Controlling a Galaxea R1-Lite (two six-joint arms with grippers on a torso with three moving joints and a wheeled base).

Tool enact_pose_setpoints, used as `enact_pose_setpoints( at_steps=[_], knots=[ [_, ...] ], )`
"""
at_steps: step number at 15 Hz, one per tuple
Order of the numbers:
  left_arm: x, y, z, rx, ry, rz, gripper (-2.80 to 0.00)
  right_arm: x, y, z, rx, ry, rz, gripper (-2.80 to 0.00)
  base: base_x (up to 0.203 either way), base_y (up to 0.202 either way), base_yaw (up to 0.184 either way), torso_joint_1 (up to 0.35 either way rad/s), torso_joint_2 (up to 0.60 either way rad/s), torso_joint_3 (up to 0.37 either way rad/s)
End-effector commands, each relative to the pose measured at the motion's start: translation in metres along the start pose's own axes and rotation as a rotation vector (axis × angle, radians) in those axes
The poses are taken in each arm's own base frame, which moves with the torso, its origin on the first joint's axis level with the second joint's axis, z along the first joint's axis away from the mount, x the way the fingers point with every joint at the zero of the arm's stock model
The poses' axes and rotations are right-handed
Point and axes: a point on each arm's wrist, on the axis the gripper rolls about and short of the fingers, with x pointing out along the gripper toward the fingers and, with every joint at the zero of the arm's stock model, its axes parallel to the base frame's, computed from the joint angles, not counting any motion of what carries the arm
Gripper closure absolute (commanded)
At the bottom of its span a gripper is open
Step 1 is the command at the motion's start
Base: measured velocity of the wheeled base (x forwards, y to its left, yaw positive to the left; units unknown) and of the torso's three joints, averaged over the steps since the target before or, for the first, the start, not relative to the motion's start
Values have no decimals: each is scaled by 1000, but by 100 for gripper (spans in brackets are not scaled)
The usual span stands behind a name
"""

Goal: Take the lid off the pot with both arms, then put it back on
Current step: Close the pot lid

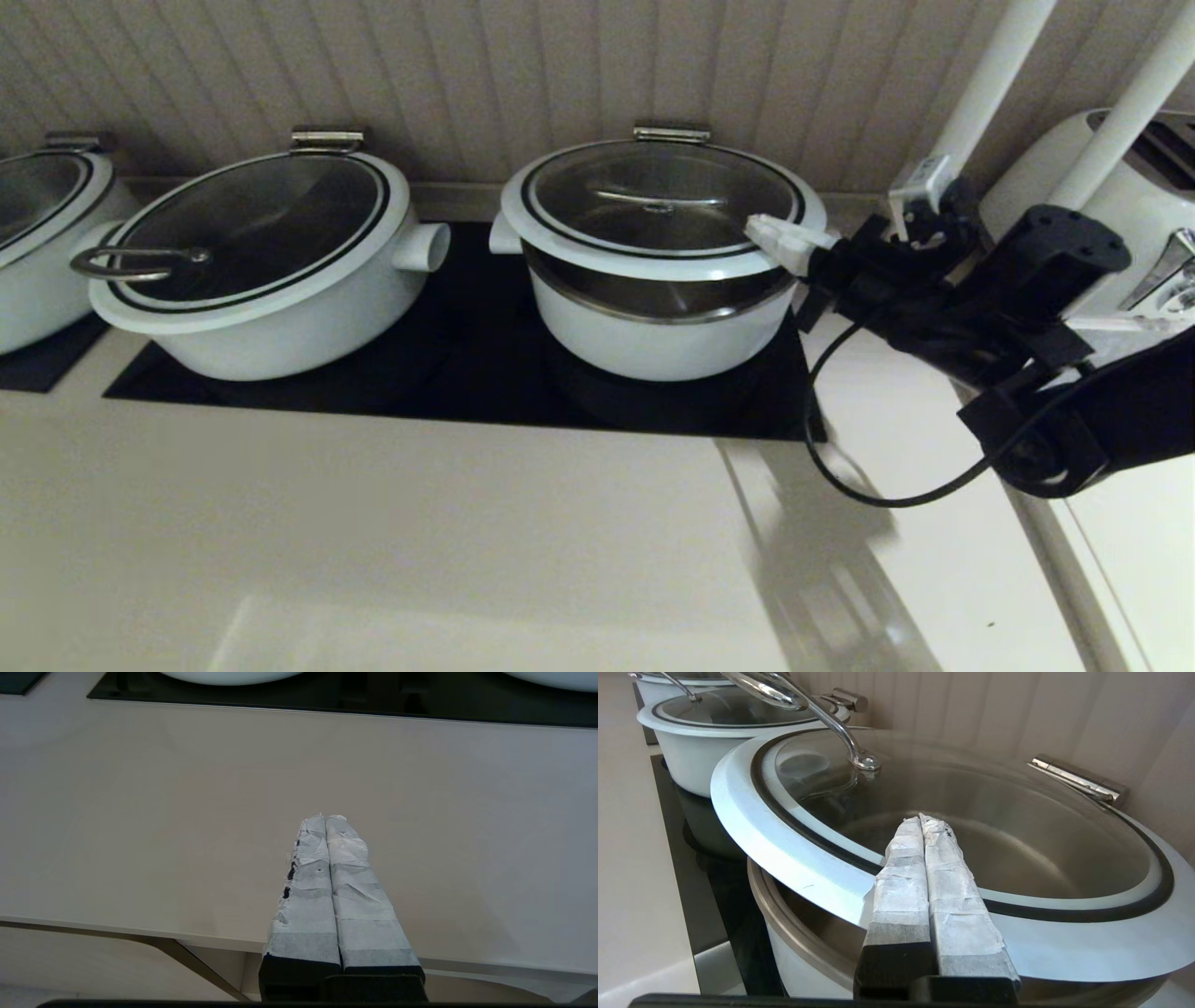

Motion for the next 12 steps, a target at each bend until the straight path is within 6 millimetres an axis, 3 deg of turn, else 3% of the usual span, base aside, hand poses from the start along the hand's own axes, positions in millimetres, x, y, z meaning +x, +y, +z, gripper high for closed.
enact_pose_setpoints(
  at_steps=[1,12],
  knots=[
    [0,0,0,-1,-1,1,0,1,1,-7,-2,9,5,0,0,0,0,0,0,0],
    [0,0,0,-1,-1,1,0,-8,9,-27,20,81,18,0,0,0,0,0,0,0]
  ],
)
